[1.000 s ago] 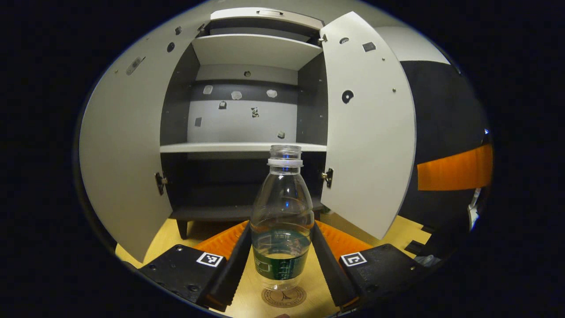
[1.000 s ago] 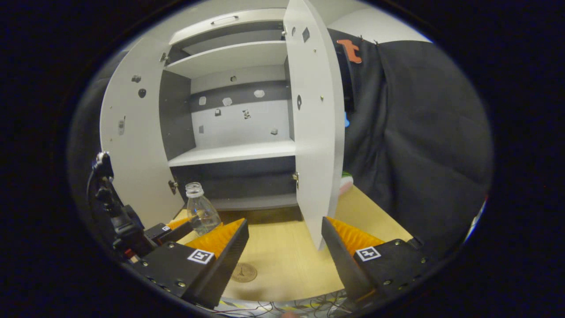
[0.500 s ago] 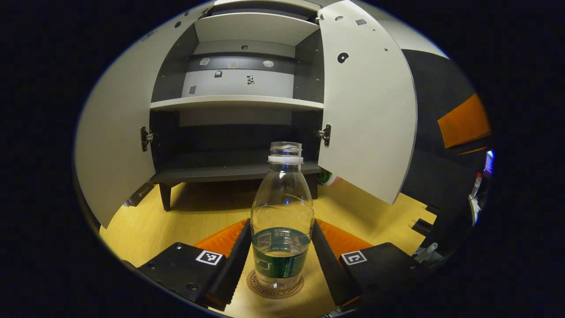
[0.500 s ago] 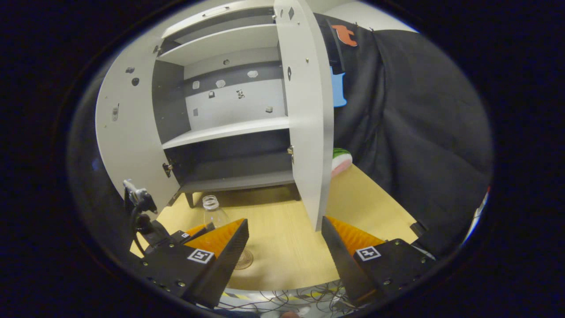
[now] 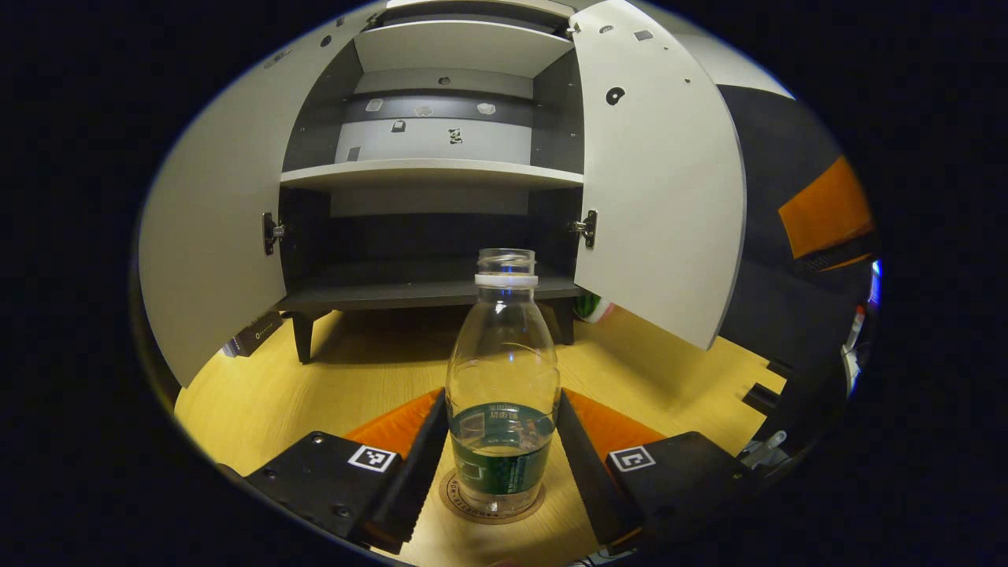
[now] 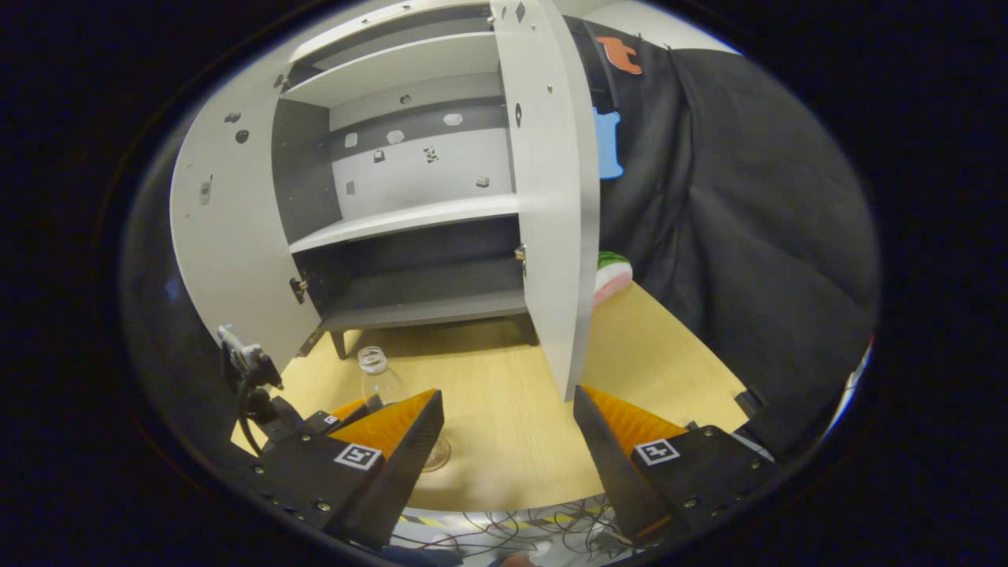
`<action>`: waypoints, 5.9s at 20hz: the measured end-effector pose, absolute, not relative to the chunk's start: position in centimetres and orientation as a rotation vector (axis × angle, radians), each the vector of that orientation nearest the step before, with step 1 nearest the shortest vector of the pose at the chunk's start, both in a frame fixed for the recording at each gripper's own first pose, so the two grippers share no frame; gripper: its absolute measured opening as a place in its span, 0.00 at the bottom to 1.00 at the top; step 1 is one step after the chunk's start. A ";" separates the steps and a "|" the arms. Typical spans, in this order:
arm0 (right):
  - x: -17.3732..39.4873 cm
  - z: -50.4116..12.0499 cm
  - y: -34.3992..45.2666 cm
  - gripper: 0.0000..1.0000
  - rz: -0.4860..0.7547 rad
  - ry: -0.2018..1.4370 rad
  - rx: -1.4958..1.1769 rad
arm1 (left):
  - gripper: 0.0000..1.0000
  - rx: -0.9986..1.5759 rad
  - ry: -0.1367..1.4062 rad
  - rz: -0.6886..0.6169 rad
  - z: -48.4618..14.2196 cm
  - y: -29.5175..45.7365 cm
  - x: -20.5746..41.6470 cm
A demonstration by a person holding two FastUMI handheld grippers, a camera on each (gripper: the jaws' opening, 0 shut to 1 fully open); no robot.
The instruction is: Grasp the bottle in the cabinet with the left hand and place it on the coaster, then close the right door with the right hand and the left door with the left hand.
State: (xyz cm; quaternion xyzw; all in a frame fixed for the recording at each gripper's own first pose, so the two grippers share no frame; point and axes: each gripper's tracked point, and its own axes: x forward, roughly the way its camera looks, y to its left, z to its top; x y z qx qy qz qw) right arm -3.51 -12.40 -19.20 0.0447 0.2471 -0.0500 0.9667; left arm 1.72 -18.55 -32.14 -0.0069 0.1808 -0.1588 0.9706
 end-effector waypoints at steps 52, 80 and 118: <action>6.8 2.0 -25.0 0.98 -0.030 0.085 0.091 | 0.88 -0.020 0.195 -0.053 -10.0 -6.7 0.6; 15.4 1.6 -6.0 1.00 0.220 0.042 0.087 | 0.89 -0.039 0.151 0.191 -7.8 6.4 -2.0; 26.7 1.9 -0.1 1.00 -0.025 -0.092 0.007 | 0.92 -0.166 0.045 0.089 1.5 14.8 2.9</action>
